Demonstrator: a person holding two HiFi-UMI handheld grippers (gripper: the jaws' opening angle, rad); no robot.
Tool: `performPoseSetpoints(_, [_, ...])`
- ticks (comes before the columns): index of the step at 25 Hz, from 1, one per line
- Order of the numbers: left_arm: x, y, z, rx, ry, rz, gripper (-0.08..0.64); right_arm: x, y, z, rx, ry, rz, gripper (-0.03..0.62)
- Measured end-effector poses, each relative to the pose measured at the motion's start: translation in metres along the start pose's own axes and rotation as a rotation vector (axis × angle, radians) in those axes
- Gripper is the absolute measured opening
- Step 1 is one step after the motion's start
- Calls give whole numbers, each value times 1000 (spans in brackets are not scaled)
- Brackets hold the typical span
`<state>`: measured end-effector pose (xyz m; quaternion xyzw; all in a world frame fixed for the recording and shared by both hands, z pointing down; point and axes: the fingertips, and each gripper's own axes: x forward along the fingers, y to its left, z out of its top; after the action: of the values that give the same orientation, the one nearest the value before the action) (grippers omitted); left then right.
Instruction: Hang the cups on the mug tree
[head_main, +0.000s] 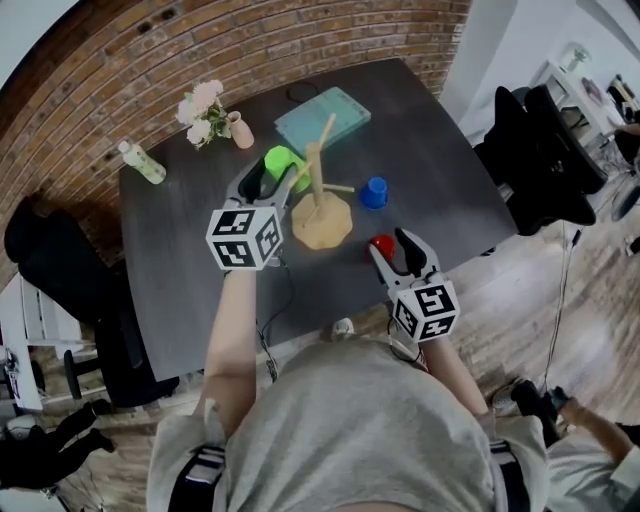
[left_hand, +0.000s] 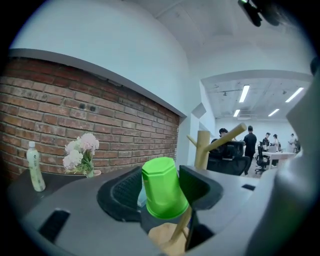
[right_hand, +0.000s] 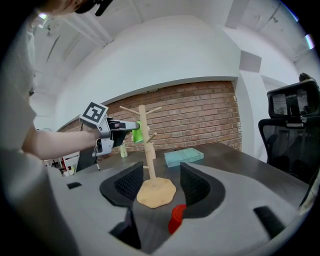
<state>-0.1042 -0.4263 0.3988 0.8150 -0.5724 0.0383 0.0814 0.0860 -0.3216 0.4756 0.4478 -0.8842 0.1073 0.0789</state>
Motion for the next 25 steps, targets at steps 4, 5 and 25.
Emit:
performPoseSetpoints(4, [3, 7, -9, 17, 31, 35, 237, 2, -3, 0, -5, 7, 7, 230])
performPoseSetpoints(5, [4, 8, -11, 22, 40, 43, 245, 2, -4, -1, -7, 8, 7, 230])
performPoseSetpoints(25, [-28, 4, -25, -2, 23, 94, 282, 11, -19, -41, -33, 90, 0, 232])
